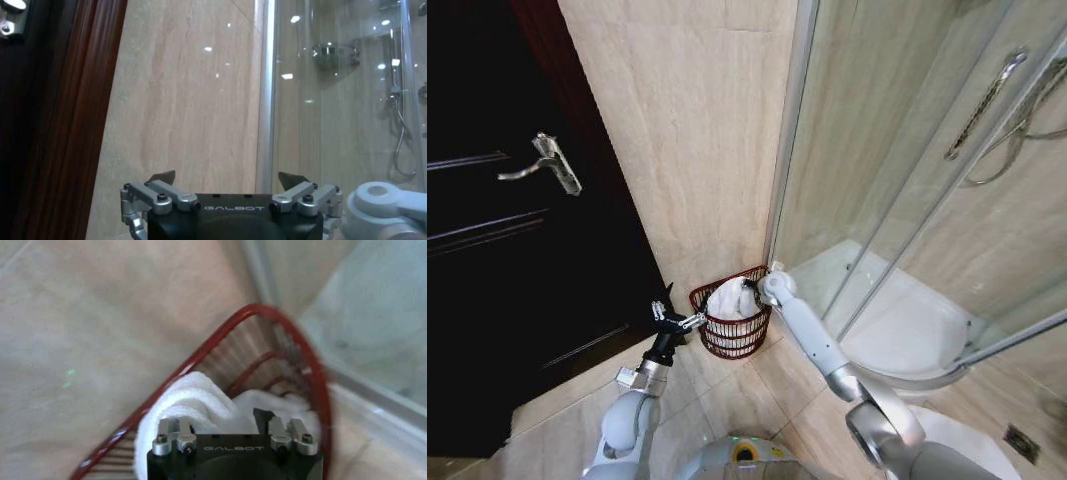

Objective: Discard the used towel into the hamper.

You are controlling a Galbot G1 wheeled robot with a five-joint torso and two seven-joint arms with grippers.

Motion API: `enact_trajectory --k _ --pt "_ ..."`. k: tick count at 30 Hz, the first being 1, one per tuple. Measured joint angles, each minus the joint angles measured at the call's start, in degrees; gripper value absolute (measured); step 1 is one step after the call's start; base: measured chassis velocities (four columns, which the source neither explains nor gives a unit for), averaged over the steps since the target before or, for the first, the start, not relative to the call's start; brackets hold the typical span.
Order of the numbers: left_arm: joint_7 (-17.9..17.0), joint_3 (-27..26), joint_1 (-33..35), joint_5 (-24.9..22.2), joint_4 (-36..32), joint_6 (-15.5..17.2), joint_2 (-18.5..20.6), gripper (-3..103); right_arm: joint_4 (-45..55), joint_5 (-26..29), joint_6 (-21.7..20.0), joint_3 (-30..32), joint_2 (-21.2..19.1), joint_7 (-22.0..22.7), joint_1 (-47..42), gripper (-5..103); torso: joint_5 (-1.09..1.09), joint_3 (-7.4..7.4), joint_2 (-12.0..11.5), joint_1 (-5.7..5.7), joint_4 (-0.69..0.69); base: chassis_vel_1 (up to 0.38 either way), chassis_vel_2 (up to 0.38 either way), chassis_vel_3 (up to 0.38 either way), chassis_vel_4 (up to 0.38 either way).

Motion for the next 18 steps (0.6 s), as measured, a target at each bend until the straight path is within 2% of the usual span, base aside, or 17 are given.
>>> enact_trajectory --k 1,4,5,6,8,9,10,11,12,14,18 --pt "0.0 0.0 0.0 0.0 0.0 0.0 0.0 100 0.0 0.0 0.0 0.0 0.0 0.0 0.0 57 0.00 0.00 0.0 0.00 0.00 0.000 0.000 0.000 0.000" --pt "0.0 0.5 0.1 0.0 0.0 -0.1 0.0 100 3.8 1.8 -0.4 -1.0 -2.6 2.8 -1.6 73 0.00 0.01 0.0 0.01 -0.02 0.000 0.000 0.000 0.000" --pt "0.0 0.5 0.1 0.0 0.0 -0.1 0.0 100 3.8 1.8 -0.4 -1.0 -2.6 2.8 -1.6 73 0.00 0.01 0.0 0.01 -0.02 0.000 0.000 0.000 0.000" --pt "0.0 0.7 0.2 0.0 0.0 -0.2 -0.1 100 4.9 1.3 -0.3 -1.3 -3.1 2.9 -2.2 79 0.00 0.01 0.0 0.01 -0.01 0.000 0.000 0.000 0.000" --pt "0.1 0.8 0.6 0.0 0.0 -0.5 -0.1 100 7.2 -2.1 0.2 -1.2 -4.3 0.7 -3.0 89 0.02 0.02 0.0 0.01 0.00 0.000 0.000 0.000 0.000" --pt "0.1 0.8 0.6 0.0 0.0 -0.5 -0.1 100 7.2 -2.1 0.2 -1.2 -4.3 0.7 -3.0 89 0.02 0.02 0.0 0.01 0.00 0.000 0.000 0.000 0.000" --pt "0.2 0.8 0.7 0.0 0.0 -0.7 0.0 100 8.0 -2.7 0.6 -1.0 -4.7 -0.3 -3.0 94 0.01 0.02 0.0 0.01 0.00 0.000 0.000 0.000 0.000" --pt "0.2 0.8 0.8 0.0 0.0 -0.8 0.0 100 8.8 -3.2 0.8 -0.9 -5.1 -1.4 -2.9 94 0.01 0.02 0.0 0.01 0.00 0.000 0.000 0.000 0.000" --pt "0.2 0.8 1.0 0.0 -0.2 -0.8 0.0 100 9.9 -3.5 0.8 -0.5 -5.5 -2.9 -2.8 99 0.01 0.02 0.0 0.02 0.00 0.000 0.000 0.000 0.000" --pt "0.3 0.9 1.1 0.1 -0.3 -0.8 0.0 100 10.9 -2.7 0.6 -0.1 -5.8 -3.6 -2.6 99 0.00 0.02 0.1 0.02 0.00 0.000 0.000 0.000 0.000" --pt "0.3 1.0 1.3 0.3 -0.6 -0.9 -0.2 100 10.8 -0.2 -0.2 -0.3 -6.1 -3.1 -3.3 100 0.01 0.03 0.1 0.02 0.01 0.000 0.000 0.000 0.000"
